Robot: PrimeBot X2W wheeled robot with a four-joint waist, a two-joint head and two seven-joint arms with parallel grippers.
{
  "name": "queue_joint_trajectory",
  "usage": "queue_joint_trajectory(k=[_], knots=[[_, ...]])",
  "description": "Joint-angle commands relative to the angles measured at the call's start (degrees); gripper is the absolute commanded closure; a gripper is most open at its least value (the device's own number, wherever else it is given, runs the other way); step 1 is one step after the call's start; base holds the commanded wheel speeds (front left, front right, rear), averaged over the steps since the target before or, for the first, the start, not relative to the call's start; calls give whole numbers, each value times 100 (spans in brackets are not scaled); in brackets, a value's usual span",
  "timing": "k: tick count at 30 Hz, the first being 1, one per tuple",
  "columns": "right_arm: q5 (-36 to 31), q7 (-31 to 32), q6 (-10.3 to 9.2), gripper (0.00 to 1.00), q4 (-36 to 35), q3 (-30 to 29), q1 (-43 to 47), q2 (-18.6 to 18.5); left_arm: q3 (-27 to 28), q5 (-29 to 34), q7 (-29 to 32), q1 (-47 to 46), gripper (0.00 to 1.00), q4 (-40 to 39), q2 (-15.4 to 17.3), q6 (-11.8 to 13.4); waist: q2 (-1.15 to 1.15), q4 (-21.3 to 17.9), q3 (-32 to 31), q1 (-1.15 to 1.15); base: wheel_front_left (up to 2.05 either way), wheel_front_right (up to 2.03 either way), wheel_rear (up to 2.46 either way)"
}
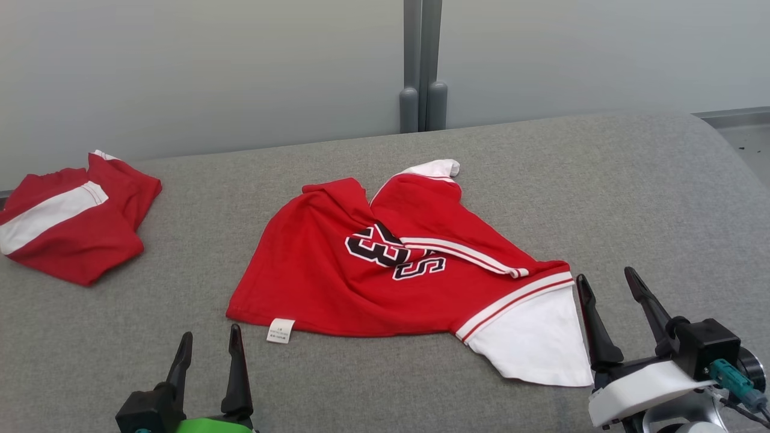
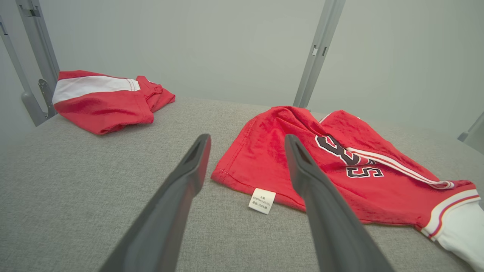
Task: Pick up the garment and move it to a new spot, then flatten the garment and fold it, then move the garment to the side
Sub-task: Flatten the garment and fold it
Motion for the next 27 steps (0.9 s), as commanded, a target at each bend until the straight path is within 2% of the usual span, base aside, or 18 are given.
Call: queue_joint_trajectory(k=[1,6,9,11,17,27], knots=[[39,16,0,0,25,-10,-43,-11,1,-42,1,96,0,-19,41,28,0,-4,7,0,0,0,0],[635,315,0,0,330,-151,-14,-9,-36,-41,38,76,0,-32,38,34,0,-20,68,0,0,0,0],[1432,548,1,0,662,-234,82,-12,-74,-33,48,14,0,-48,10,37,0,-7,126,0,0,0,0],[1663,679,1,0,900,-288,147,-12,-93,-65,59,-18,0,-43,-16,13,0,5,176,0,0,0,0],[1944,837,1,0,1554,-519,222,-11,-105,-79,38,-130,0,-7,-39,-31,0,65,423,0,0,0,0],[2310,657,1,0,2401,-309,-238,-10,-116,-42,5,-307,0,67,-23,-71,0,184,674,0,0,0,0]])
